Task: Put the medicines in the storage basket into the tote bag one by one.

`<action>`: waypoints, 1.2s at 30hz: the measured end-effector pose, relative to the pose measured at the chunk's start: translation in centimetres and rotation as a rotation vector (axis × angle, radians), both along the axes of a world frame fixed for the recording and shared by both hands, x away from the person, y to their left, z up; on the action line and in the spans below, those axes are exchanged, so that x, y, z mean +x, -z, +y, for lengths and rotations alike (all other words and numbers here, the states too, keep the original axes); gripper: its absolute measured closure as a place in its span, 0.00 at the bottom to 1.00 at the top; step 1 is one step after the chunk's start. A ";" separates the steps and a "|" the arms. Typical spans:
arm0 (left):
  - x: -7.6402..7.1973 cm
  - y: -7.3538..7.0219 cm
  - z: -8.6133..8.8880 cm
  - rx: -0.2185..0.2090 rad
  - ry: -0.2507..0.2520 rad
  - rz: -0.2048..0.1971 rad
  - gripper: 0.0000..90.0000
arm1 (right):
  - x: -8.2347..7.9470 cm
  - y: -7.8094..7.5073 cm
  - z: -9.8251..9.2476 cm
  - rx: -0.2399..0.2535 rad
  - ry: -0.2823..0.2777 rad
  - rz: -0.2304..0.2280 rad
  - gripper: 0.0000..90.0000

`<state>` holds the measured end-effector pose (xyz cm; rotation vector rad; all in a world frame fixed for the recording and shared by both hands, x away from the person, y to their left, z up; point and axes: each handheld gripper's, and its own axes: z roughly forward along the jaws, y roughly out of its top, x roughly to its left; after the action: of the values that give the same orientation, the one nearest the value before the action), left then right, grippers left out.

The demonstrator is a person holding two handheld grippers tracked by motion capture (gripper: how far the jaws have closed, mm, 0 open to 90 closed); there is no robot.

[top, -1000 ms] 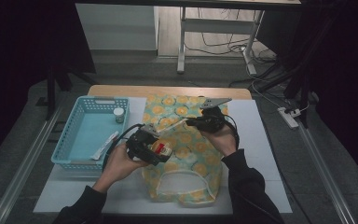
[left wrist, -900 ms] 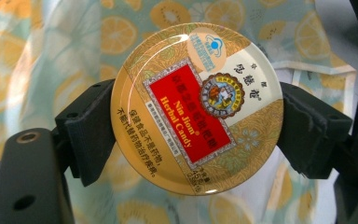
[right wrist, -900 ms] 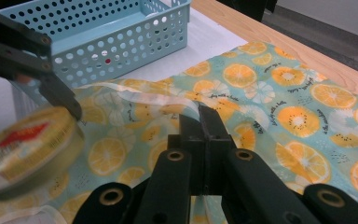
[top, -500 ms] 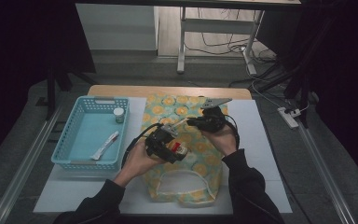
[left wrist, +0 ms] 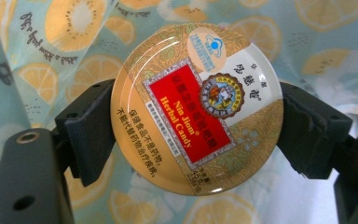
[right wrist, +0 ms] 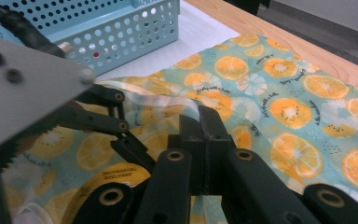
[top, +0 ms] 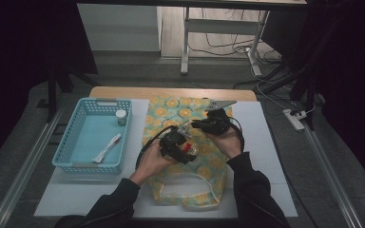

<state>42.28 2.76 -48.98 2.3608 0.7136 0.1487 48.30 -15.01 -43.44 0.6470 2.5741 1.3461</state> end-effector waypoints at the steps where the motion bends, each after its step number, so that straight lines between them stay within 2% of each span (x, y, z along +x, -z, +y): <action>1: 0.1 0.2 -0.1 0.002 -0.003 0.000 0.23 | 0.0 0.0 0.0 -0.001 0.000 -0.001 1.00; 11: 1.3 1.9 -0.8 0.035 -0.009 -0.022 0.23 | 0.3 0.6 0.0 -0.017 0.011 -0.003 1.00; 17: 1.8 2.8 -1.2 0.046 -0.018 -0.016 0.23 | 0.4 0.8 -0.1 -0.021 0.017 -0.002 1.00; 25: 2.1 3.2 -1.6 0.063 -0.035 -0.032 0.22 | 0.4 0.9 0.0 -0.027 0.012 -0.004 1.00; 28: 2.1 3.0 -1.4 0.032 -0.033 -0.020 0.16 | 0.4 0.9 0.0 -0.025 0.014 -0.004 1.00; 33: 1.9 2.2 -1.1 0.012 -0.039 -0.026 0.09 | 0.4 0.8 -0.1 -0.020 0.014 -0.007 1.00; 36: 1.6 1.7 -1.1 -0.009 -0.034 -0.006 0.06 | 0.4 0.7 -0.2 -0.018 0.015 -0.007 1.00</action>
<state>43.92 1.68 -50.66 2.3392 0.7508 0.1666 48.70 -15.18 -44.14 0.6563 2.5682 1.3161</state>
